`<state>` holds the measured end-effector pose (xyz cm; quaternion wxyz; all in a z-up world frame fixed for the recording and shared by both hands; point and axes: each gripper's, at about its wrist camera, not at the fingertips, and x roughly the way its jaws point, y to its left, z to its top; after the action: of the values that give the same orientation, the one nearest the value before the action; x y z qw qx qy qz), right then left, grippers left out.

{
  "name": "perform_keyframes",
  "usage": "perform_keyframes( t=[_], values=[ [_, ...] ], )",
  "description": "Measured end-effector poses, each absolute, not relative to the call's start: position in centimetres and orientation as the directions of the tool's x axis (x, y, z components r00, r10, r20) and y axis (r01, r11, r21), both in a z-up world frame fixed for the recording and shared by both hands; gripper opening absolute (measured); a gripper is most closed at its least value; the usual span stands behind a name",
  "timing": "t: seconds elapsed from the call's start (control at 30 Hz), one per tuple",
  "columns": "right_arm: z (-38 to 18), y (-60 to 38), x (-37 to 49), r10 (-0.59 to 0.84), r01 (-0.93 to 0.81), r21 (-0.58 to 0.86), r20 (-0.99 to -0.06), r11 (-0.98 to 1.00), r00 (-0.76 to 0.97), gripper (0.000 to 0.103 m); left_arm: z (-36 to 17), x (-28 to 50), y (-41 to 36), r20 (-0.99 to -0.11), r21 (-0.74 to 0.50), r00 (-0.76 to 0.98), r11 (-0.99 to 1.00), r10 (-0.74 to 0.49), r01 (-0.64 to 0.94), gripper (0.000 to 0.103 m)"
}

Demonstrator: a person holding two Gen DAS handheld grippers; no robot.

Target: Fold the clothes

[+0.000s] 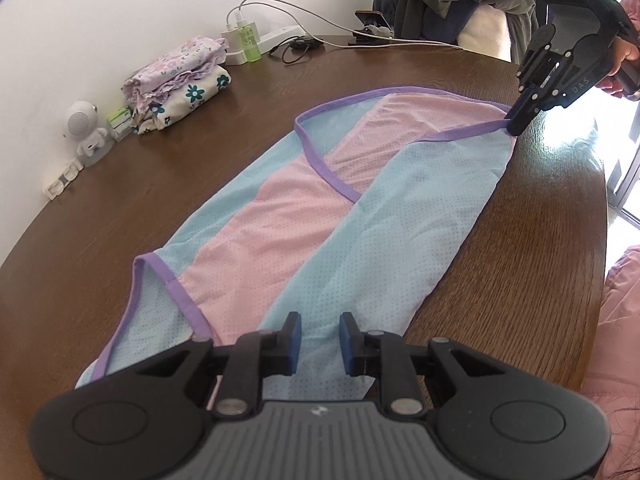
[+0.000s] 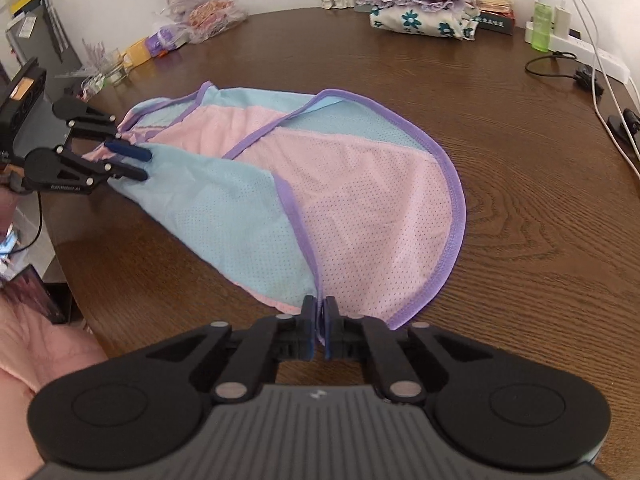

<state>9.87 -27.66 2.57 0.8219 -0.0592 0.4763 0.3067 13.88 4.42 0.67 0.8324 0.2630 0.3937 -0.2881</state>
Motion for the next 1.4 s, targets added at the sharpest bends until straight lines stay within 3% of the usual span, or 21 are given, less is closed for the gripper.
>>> perform_keyframes(
  t=[0.23, 0.33, 0.43, 0.5, 0.57, 0.63, 0.83, 1.03, 1.23, 1.3, 1.37, 1.4],
  values=[
    [2.9, -27.7, 9.4, 0.376, -0.594, 0.115, -0.863, 0.796, 0.338, 0.003, 0.5, 14.1, 4.7, -0.812, 0.211, 0.519, 0.695, -0.267, 0.688, 0.019],
    [2.9, -28.0, 9.3, 0.386, -0.595, 0.116, -0.854, 0.795, 0.348, 0.004, 0.7, 13.9, 5.1, -0.807, 0.205, 0.526, 0.707, -0.270, 0.677, 0.025],
    [4.2, -28.5, 9.2, 0.429, -0.581, 0.136, -0.808, 0.803, 0.404, 0.015, 2.3, 12.9, 6.7, -0.773, 0.191, 0.569, 0.753, -0.280, 0.630, 0.030],
    [5.4, -28.4, 8.9, 0.446, -0.572, 0.126, -0.765, 0.811, 0.464, 0.035, 3.5, 11.7, 8.3, -0.743, 0.185, 0.614, 0.801, -0.265, 0.570, 0.038],
    [6.2, -27.5, 8.8, 0.468, -0.578, 0.119, -0.727, 0.807, 0.503, 0.041, 4.5, 10.2, 10.0, -0.718, 0.190, 0.657, 0.844, -0.228, 0.501, 0.046],
    [6.4, -25.7, 8.7, 0.481, -0.593, 0.104, -0.702, 0.798, 0.525, 0.044, 4.8, 8.4, 11.6, -0.712, 0.202, 0.679, 0.874, -0.178, 0.442, 0.047],
    [4.9, -16.7, 10.3, 0.547, -0.717, 0.064, -0.695, 0.694, 0.467, 0.045, 3.6, 3.4, 14.9, -0.732, 0.250, 0.680, 0.912, -0.042, 0.324, 0.047],
    [3.1, -9.4, 12.6, 0.571, -0.784, 0.062, -0.721, 0.617, 0.392, 0.045, 2.2, 1.4, 16.4, -0.723, 0.293, 0.691, 0.909, 0.008, 0.296, 0.047],
    [1.9, -7.2, 13.9, 0.532, -0.775, 0.055, -0.757, 0.630, 0.379, 0.045, 1.1, 1.8, 15.6, -0.706, 0.373, 0.708, 0.847, -0.006, 0.379, 0.041],
    [1.7, -7.1, 14.1, 0.523, -0.771, 0.055, -0.766, 0.634, 0.375, 0.045, 0.7, 2.1, 15.3, -0.713, 0.400, 0.701, 0.815, -0.011, 0.420, 0.028],
    [1.4, -7.1, 14.2, 0.515, -0.768, 0.058, -0.774, 0.638, 0.369, 0.045, 0.3, 2.5, 15.1, -0.721, 0.421, 0.693, 0.791, -0.006, 0.444, 0.004],
    [1.4, -7.2, 14.2, 0.514, -0.768, 0.058, -0.775, 0.638, 0.369, 0.045, 0.3, 2.7, 15.2, -0.725, 0.422, 0.689, 0.783, -0.010, 0.456, 0.004]
  ],
)
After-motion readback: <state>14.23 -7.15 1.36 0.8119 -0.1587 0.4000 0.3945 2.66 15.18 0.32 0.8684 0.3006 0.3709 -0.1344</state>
